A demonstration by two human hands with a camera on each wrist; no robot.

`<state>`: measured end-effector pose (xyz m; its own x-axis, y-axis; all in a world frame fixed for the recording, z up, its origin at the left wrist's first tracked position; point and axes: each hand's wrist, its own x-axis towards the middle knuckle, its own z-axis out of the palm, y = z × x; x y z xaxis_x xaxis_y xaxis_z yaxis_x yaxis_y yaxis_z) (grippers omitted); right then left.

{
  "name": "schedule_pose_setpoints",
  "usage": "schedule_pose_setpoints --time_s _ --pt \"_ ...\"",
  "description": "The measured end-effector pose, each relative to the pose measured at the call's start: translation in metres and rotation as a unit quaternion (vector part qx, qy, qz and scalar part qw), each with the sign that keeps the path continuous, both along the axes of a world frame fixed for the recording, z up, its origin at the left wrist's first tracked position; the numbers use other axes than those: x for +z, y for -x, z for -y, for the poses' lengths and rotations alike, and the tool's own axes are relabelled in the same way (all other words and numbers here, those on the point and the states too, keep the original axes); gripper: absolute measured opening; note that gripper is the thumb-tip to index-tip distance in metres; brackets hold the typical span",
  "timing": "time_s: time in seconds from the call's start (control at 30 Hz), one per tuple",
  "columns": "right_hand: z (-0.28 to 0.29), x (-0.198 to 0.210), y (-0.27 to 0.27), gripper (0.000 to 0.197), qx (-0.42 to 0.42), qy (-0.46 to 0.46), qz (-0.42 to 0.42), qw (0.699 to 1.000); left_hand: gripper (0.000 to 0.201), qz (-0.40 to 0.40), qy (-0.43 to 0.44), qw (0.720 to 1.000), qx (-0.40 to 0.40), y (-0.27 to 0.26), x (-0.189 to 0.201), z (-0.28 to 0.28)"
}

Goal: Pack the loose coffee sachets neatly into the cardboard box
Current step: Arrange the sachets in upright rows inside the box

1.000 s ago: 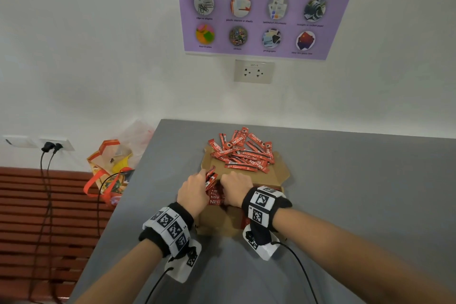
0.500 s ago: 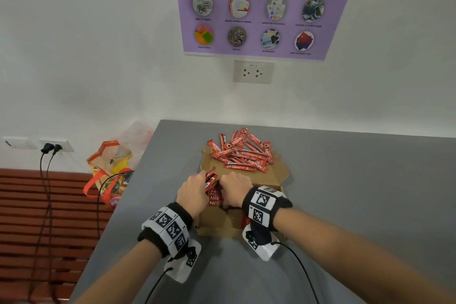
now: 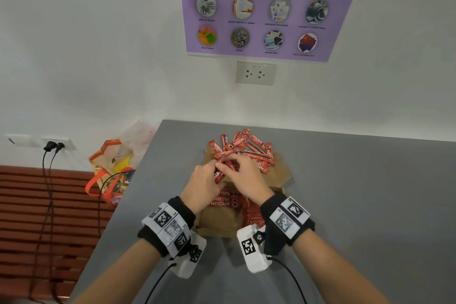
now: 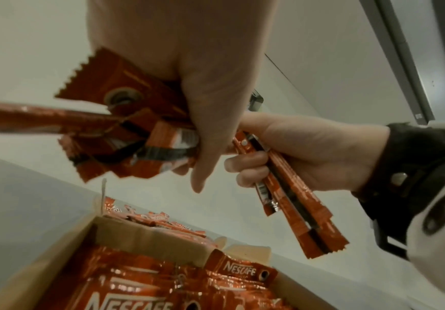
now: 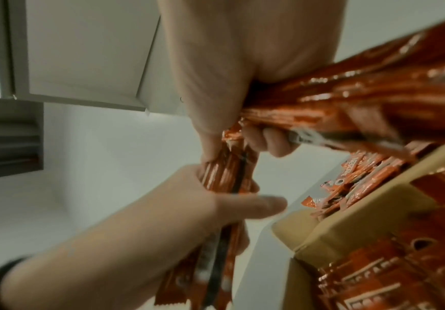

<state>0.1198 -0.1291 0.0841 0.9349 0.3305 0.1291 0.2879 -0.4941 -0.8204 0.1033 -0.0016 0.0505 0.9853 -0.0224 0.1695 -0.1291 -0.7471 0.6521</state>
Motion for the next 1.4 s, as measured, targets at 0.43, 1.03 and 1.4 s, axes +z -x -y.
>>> schedule_pose_setpoints --time_s 0.43,1.03,1.4 --pt "0.013 -0.005 0.018 0.013 -0.086 -0.02 0.0 0.996 0.039 0.0 -0.025 1.0 -0.012 0.014 -0.008 0.008" --pt "0.021 -0.014 -0.003 0.008 -0.25 -0.05 0.044 0.966 0.009 -0.068 0.114 0.981 0.141 0.012 -0.002 -0.004" --pt "0.027 -0.021 0.024 0.023 -0.067 -0.167 0.1 0.978 0.015 -0.078 0.409 0.905 0.091 0.017 0.014 0.006"
